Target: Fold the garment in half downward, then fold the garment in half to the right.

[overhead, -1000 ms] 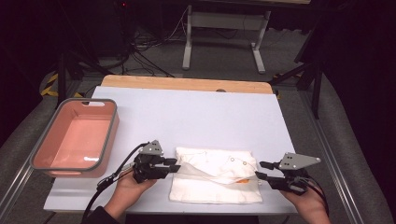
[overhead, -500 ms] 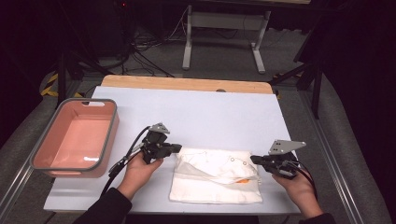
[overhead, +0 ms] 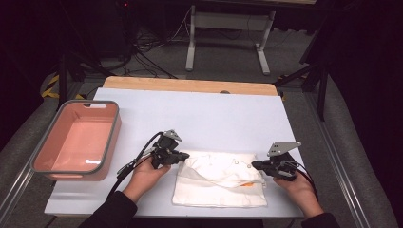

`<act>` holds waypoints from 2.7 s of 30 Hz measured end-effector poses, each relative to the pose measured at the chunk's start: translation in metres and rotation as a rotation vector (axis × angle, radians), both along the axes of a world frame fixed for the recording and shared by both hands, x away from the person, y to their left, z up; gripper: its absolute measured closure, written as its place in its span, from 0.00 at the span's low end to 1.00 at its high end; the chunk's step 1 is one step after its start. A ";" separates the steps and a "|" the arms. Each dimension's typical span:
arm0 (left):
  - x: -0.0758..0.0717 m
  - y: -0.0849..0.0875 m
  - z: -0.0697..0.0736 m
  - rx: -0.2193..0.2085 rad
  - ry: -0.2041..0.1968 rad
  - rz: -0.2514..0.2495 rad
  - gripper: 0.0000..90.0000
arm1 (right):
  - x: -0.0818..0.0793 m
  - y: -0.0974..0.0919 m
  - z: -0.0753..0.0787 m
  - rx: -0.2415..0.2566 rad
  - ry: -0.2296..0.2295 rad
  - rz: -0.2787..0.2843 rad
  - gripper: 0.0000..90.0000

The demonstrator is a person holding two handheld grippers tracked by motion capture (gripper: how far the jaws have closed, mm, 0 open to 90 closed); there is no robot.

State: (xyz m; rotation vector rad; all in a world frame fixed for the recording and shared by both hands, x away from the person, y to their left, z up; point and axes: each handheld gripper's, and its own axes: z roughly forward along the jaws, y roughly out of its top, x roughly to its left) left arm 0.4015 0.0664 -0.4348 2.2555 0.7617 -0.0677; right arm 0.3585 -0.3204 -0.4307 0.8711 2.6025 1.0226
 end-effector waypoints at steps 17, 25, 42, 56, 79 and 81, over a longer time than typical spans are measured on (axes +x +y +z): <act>-0.036 0.007 0.007 0.030 0.002 -0.119 1.00 | -0.040 0.002 0.014 0.014 0.039 0.160 1.00; -0.030 0.018 0.013 0.003 -0.015 -0.073 0.93 | -0.043 -0.009 0.027 0.057 -0.016 0.101 0.83; -0.011 0.010 0.026 -0.058 -0.145 0.045 0.28 | -0.021 -0.003 0.040 0.078 -0.117 -0.038 0.20; 0.010 0.004 0.020 0.008 -0.127 0.064 0.14 | 0.005 -0.003 0.028 0.059 -0.096 -0.096 0.19; 0.037 -0.003 -0.006 0.181 -0.129 0.065 0.27 | 0.042 -0.006 0.007 0.003 -0.018 -0.121 0.35; 0.037 -0.004 -0.007 0.186 -0.119 0.068 0.30 | 0.044 -0.004 0.004 -0.019 -0.012 -0.115 0.37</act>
